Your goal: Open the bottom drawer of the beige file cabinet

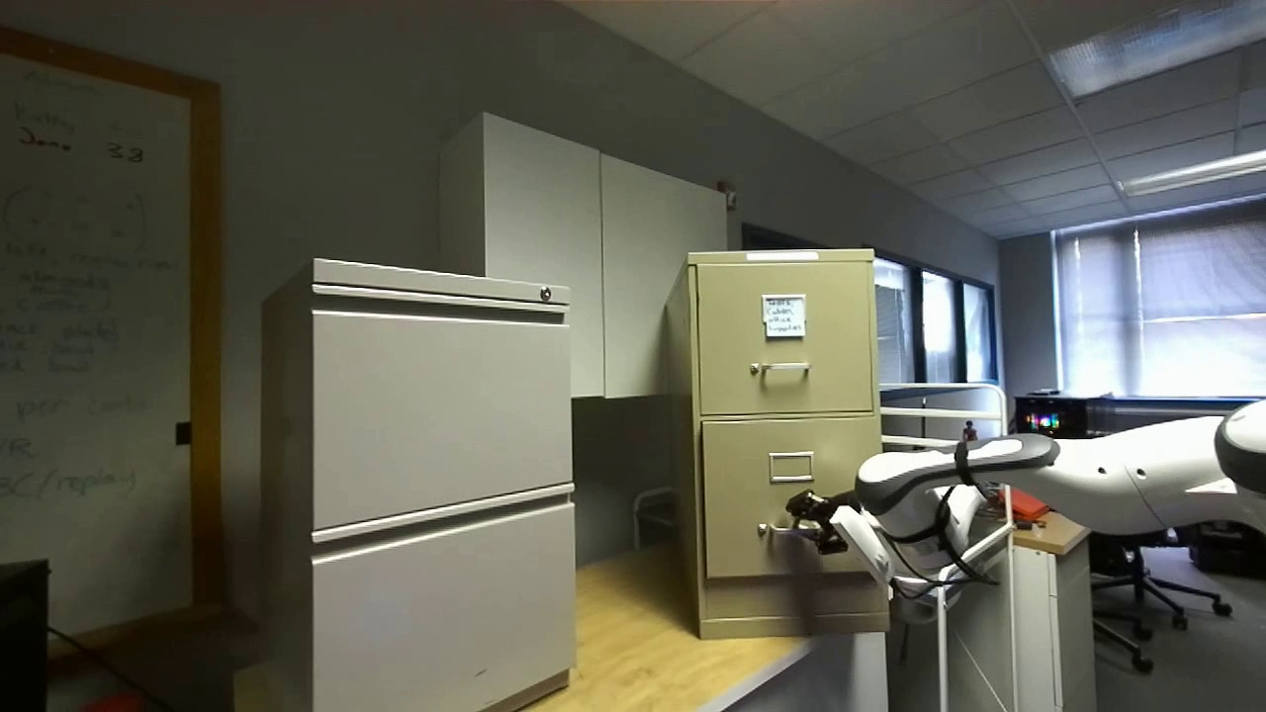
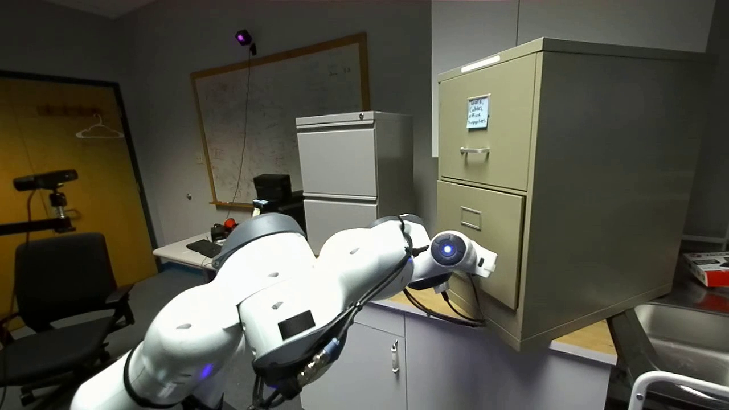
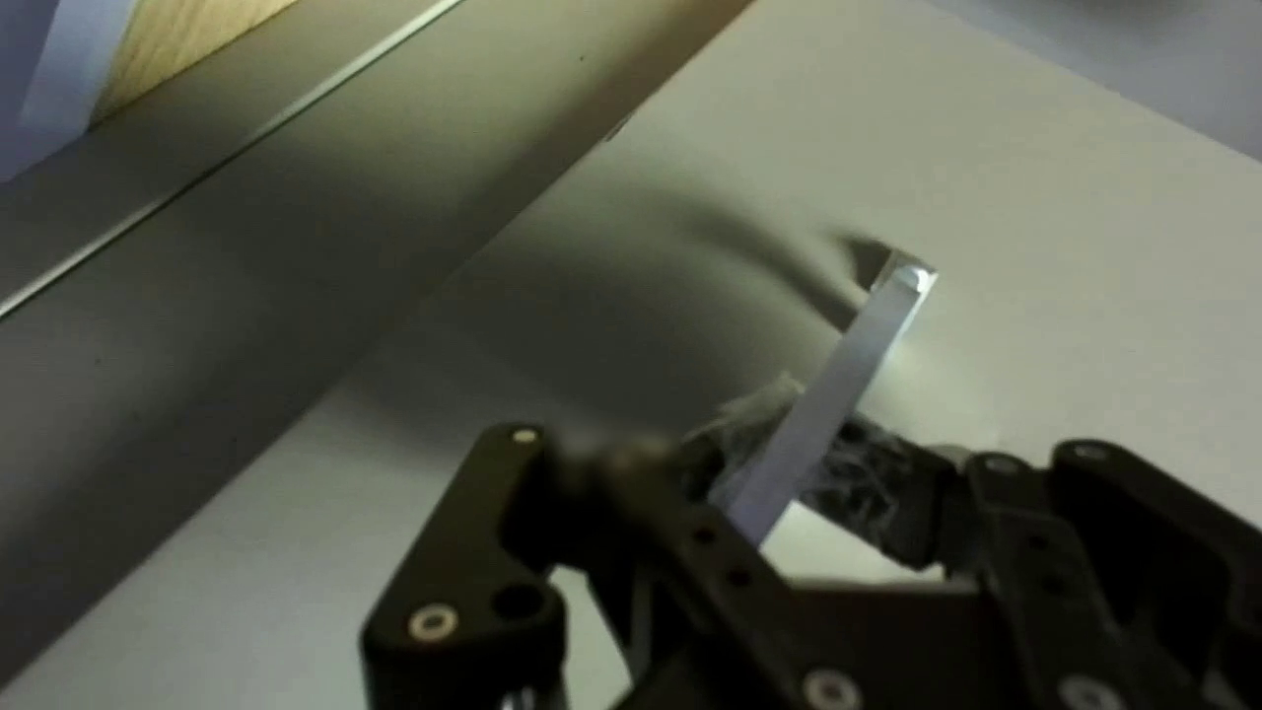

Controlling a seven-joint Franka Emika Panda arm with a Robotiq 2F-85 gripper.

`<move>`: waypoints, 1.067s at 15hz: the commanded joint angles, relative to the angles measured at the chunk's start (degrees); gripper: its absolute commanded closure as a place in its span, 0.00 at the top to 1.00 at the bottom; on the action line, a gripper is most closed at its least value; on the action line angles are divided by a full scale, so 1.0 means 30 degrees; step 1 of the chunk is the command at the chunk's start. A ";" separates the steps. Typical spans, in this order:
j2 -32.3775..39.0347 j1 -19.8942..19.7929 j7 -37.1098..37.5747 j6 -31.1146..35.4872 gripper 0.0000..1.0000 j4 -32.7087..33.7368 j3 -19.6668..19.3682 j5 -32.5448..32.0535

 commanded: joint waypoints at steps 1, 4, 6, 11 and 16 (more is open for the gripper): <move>0.2004 -0.2162 -0.0405 0.0316 0.01 -0.4289 0.1421 -0.0126; 0.2726 -0.3727 -0.0479 0.1225 0.00 -0.6260 0.2584 -0.0132; 0.3061 -0.4943 -0.0506 0.1665 0.00 -0.7594 0.3588 -0.0145; 0.3969 -0.8747 -0.0417 0.2406 0.00 -1.0933 0.6940 -0.0166; 0.4909 -1.3513 0.0050 0.3046 0.00 -1.4115 1.1673 -0.0129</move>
